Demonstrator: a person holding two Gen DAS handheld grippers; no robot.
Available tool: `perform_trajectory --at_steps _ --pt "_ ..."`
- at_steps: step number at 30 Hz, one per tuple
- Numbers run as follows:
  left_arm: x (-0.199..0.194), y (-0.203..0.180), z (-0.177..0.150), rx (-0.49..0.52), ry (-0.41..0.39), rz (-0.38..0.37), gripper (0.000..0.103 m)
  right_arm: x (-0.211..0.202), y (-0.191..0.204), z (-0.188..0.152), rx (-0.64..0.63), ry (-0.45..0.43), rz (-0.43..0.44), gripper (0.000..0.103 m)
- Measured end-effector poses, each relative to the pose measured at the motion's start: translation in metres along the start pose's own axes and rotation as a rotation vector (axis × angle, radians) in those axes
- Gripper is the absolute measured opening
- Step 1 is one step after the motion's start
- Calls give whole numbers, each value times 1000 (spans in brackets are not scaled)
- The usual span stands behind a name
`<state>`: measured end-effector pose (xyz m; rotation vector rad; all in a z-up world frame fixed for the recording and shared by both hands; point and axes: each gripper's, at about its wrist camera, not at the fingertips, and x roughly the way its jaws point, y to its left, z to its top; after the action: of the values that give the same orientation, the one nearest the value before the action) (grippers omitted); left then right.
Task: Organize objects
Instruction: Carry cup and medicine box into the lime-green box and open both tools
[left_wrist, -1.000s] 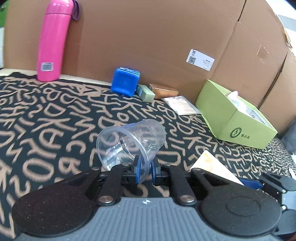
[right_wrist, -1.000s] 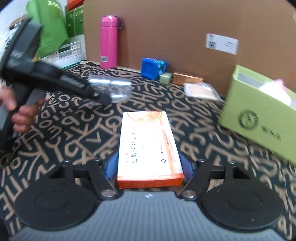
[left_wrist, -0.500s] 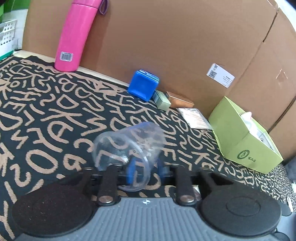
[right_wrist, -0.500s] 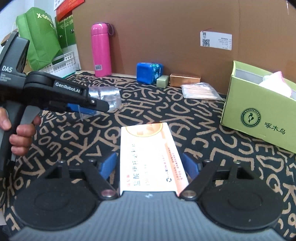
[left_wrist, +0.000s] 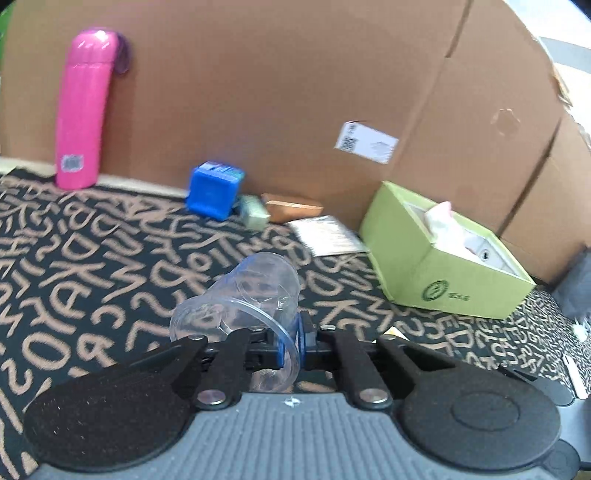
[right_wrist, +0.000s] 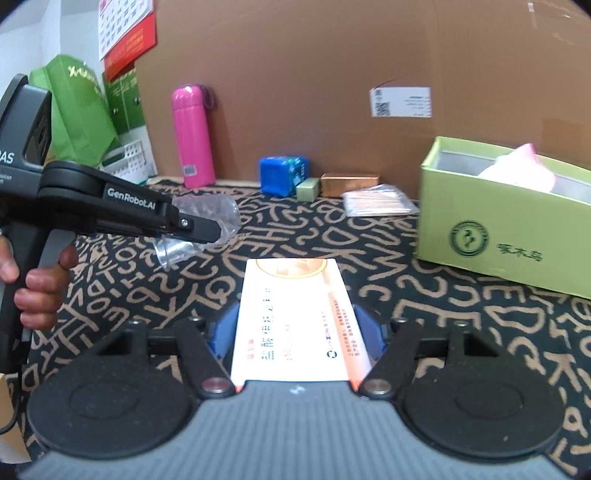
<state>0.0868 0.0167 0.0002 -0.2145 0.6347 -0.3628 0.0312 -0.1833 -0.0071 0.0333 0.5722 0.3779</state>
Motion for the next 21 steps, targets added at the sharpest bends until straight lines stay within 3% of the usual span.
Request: perform_trajectory --at_steps 6,12,17,21 --pt "-5 -38 16 69 -47 -78 5 -32 -17 6 26 -89 -55 67" --pt "0 -84 37 156 -99 -169 5 -69 -47 27 31 -227 -165 67" --pt "25 -124 59 216 -120 -258 5 -84 -84 48 39 -312 -297 67" --pt "64 -156 76 249 -87 -301 5 -83 -119 61 80 -330 -389 67"
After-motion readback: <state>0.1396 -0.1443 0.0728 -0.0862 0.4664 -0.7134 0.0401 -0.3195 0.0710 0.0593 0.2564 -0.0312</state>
